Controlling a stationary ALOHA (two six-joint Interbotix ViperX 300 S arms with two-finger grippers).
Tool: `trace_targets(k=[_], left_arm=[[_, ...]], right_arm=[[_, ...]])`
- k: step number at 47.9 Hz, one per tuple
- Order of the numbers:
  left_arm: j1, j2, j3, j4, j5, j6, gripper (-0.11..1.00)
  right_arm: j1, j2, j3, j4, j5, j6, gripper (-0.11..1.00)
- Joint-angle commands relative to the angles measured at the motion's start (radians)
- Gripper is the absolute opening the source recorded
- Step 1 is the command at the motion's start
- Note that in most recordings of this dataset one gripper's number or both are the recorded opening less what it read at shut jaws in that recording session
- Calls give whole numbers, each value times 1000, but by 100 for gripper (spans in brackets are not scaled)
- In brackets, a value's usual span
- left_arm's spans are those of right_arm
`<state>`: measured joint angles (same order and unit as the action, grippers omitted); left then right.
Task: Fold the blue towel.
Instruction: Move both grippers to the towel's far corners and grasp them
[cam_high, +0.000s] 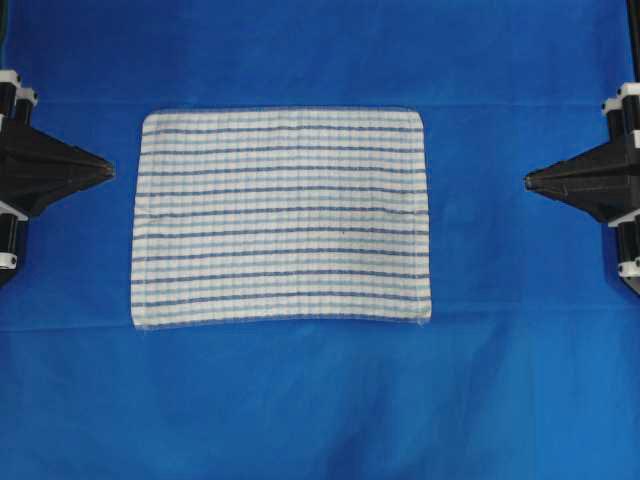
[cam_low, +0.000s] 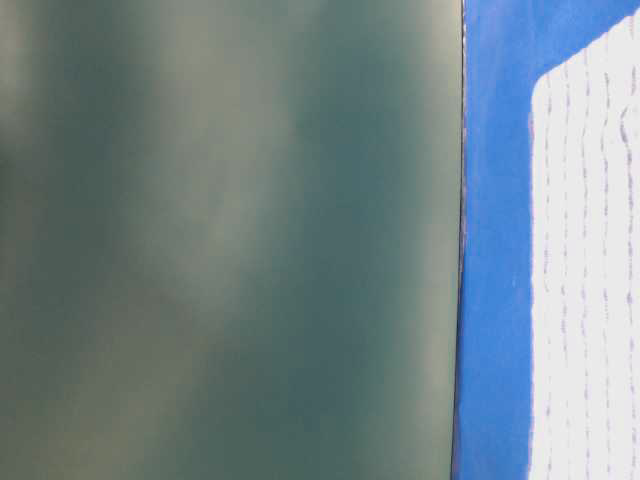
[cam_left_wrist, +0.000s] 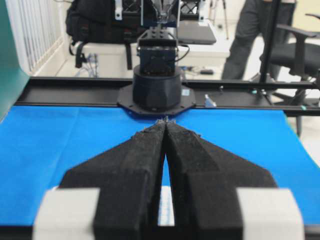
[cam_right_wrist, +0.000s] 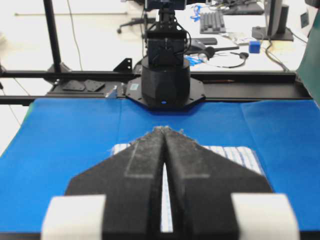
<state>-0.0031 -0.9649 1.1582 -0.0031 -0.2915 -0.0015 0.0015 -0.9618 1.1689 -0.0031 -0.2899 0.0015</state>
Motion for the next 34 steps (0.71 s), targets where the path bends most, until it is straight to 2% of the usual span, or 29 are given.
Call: trace_targets(k=[1,8,13,20,30,34], left_arm=[[2,-2,2,-23,34,-5,0],[12,-18,2,-23,100,11,0],[49,-14,5,-23,160,12,0],[130,11,11,-23,238,11,0],[252,43,40,-23,265,12,0],[307,71,60,-23,265,12,9]], right_arm=[[-5,11,-20,6,-6,2,0],[-40,41,-48,8,41,5,0],[-84,77,-61,8,74,15,0],[-164,170,-75,8,86,49,0],[-273,356,-109,8,86,77,0],[-310,430,-132,8,94,77,1]])
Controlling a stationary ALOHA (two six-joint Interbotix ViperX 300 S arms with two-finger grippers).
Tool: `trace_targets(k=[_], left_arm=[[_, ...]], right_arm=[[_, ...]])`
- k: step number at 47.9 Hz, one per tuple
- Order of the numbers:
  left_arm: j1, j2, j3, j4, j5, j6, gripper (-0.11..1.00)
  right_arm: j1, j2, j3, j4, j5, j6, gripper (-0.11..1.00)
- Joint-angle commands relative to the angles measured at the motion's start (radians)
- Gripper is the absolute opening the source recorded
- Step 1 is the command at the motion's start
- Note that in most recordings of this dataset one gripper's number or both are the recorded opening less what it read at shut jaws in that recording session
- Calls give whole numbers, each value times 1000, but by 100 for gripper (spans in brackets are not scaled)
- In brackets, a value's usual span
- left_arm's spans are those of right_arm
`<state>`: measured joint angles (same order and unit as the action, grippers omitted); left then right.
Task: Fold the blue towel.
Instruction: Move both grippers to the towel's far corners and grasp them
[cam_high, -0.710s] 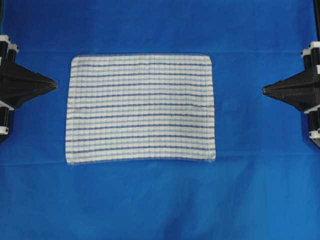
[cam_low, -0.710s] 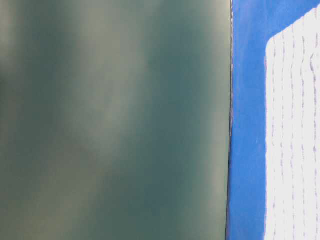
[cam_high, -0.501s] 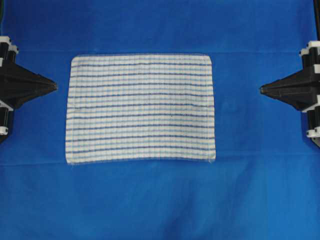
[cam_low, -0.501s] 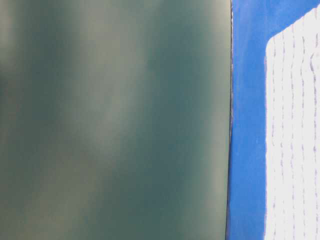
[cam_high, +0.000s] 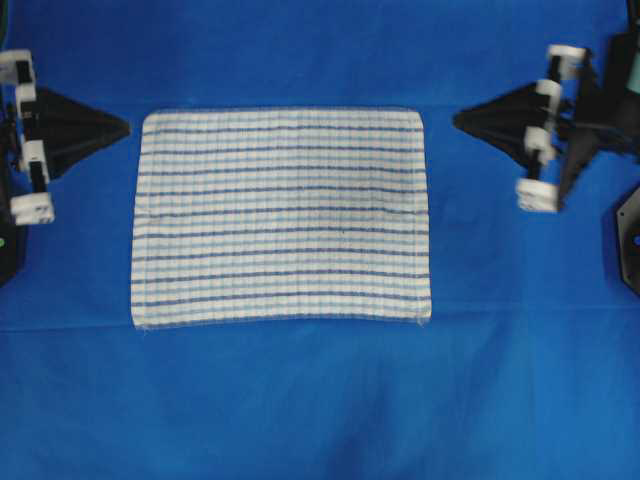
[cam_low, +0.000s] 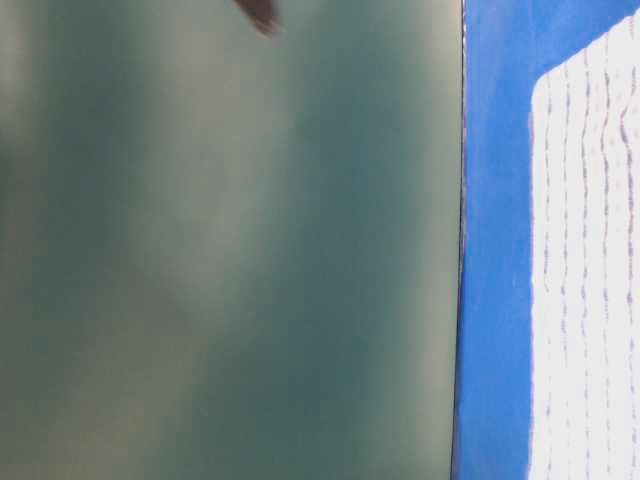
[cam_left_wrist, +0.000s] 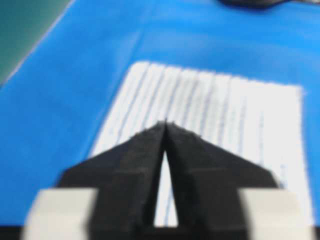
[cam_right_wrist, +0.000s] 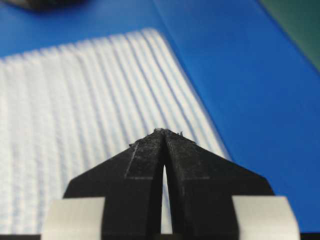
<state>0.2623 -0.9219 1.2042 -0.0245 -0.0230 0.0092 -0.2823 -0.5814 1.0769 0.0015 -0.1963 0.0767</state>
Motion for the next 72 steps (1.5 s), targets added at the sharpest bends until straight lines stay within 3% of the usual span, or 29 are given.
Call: trace_targets(k=[1,5,10,12,14,17,33,47,55,59,66,72], left_arm=[[55,37,18,-2,-3,2,15],[106,92,34,-2,-9,2,38],[161,190,44,0,-26,2,70],[178,229,44,0,-37,2,79],[192,270,44,0,-55,3,79],[216,342,43,0,-95,5,77],[288,620,38,0,-218,25,77],[313,730,20,0,-281,31,77],[313,790,3,0,-279,43,72],[311,807,2,0,-276,43,65],[298,811,2,0,-275,44,29],[291,811,3,0,-275,46,4]], right_arm=[[-40,77,-52,3,8,2,1],[-71,146,-83,3,31,3,5],[-106,235,-120,3,52,5,33],[-117,275,-130,3,52,5,45],[-123,304,-138,2,51,3,56],[-137,347,-146,0,46,3,64],[-190,554,-201,-2,6,-3,60],[-201,660,-215,-3,-38,-5,59],[-201,692,-219,-3,-40,-6,56],[-201,699,-219,-6,-40,-9,46],[-199,699,-219,-12,-40,-11,8],[-198,699,-219,-12,-40,-9,5]])
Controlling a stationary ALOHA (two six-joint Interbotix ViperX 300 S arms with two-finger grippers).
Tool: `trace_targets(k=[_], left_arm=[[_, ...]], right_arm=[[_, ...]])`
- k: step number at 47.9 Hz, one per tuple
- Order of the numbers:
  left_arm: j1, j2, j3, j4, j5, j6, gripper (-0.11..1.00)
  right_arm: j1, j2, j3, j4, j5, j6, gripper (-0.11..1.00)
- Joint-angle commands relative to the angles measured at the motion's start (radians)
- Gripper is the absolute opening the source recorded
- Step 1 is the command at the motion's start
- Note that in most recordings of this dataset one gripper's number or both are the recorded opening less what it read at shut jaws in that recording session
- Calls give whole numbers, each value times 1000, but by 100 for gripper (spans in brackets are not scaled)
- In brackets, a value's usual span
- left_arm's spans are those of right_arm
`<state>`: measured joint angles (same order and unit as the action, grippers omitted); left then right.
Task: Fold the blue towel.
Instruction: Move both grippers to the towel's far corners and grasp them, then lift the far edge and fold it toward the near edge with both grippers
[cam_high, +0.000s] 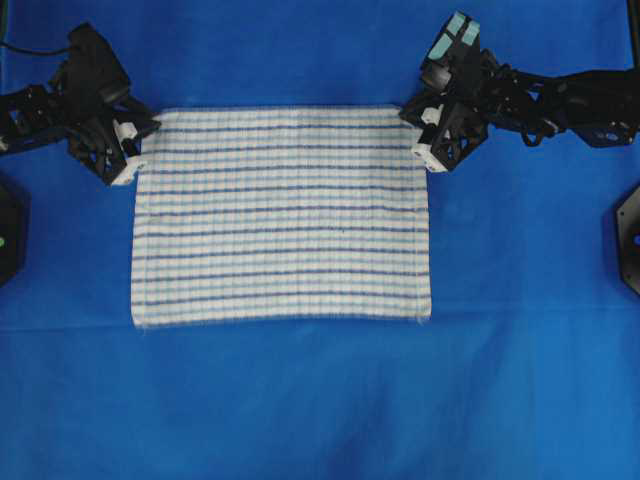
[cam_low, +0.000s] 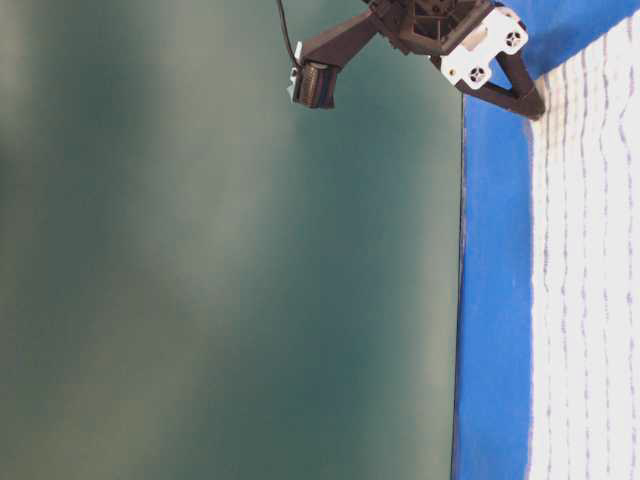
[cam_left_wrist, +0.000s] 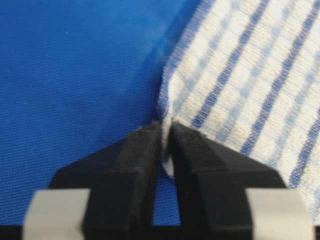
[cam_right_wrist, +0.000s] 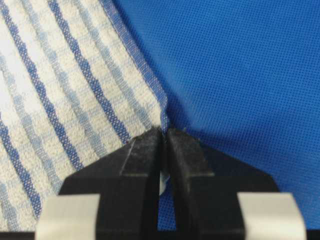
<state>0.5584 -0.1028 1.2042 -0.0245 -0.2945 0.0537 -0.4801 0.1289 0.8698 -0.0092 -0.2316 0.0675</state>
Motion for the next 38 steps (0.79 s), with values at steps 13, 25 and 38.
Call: trace_targets(k=[13,25,38], left_arm=[[-5,-37,-12,0,0,6,3],[-12,-133,-32,0,87,43,3],[-67,-324,-18,0,198,40,3]], right_arm=[[2,-18,-12,3,-5,9,5],[5,-86,-6,3,2,12,5],[52,-186,12,14,20,15,5]])
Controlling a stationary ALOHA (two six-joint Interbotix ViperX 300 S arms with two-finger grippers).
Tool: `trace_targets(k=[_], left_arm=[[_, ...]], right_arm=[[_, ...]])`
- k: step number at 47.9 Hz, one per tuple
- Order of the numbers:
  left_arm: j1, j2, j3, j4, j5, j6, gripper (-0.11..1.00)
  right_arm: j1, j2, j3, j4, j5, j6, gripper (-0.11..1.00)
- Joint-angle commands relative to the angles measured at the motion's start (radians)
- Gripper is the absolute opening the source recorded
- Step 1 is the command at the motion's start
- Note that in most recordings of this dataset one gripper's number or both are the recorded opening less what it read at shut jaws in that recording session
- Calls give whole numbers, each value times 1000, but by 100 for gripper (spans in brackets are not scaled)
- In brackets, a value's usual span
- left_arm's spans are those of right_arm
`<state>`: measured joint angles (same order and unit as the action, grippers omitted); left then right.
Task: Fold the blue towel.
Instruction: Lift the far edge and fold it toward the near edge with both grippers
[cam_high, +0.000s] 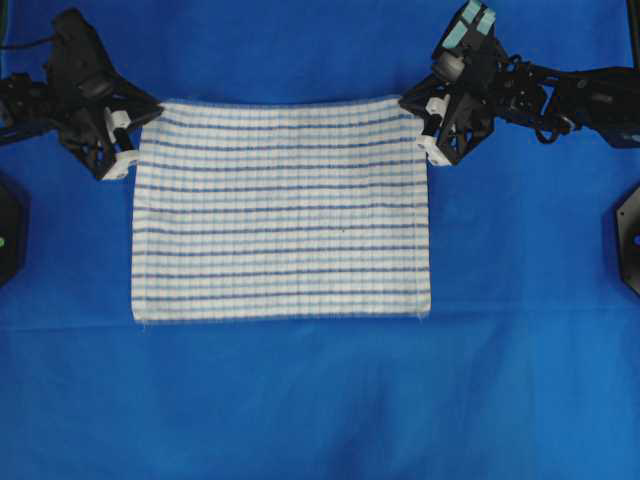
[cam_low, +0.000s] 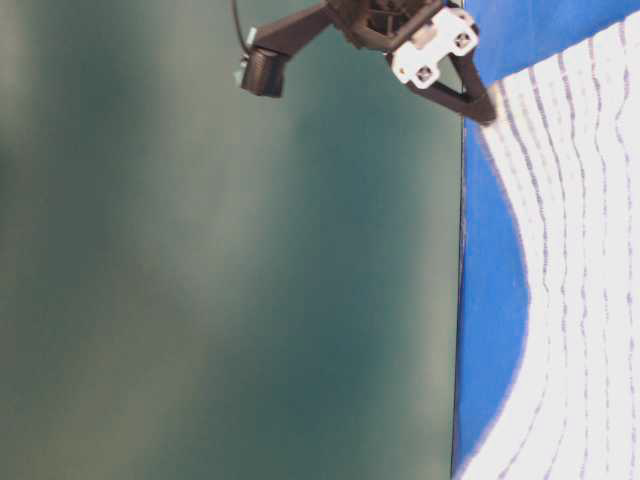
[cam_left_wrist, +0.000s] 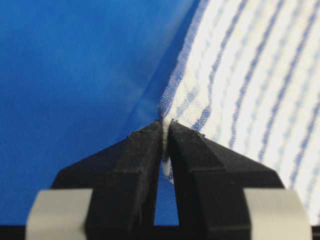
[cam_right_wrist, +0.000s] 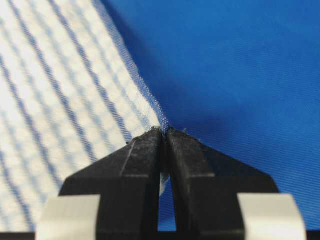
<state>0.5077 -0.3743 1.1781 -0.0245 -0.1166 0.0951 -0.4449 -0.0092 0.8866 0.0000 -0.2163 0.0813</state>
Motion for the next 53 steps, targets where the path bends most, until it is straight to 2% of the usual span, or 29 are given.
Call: trace_targets(k=[1,6,14,33,43,53], left_arm=[[-26,-71,11,0,34,-5,3],[-67,-130,21,0,75,-17,3],[-175,-213,52,-2,132,-49,3],[-413,-391,100,-3,282,-247,3],[-578,-385,112,-5,291,-413,3],[-649,-324,110,-5,268,-486,3]], right_arm=[[23,-54,-5,5,11,2,5],[58,-87,2,8,40,8,5],[130,-153,25,11,80,29,5],[311,-265,115,11,80,137,5],[437,-268,126,11,86,186,5],[479,-256,124,11,98,222,5]])
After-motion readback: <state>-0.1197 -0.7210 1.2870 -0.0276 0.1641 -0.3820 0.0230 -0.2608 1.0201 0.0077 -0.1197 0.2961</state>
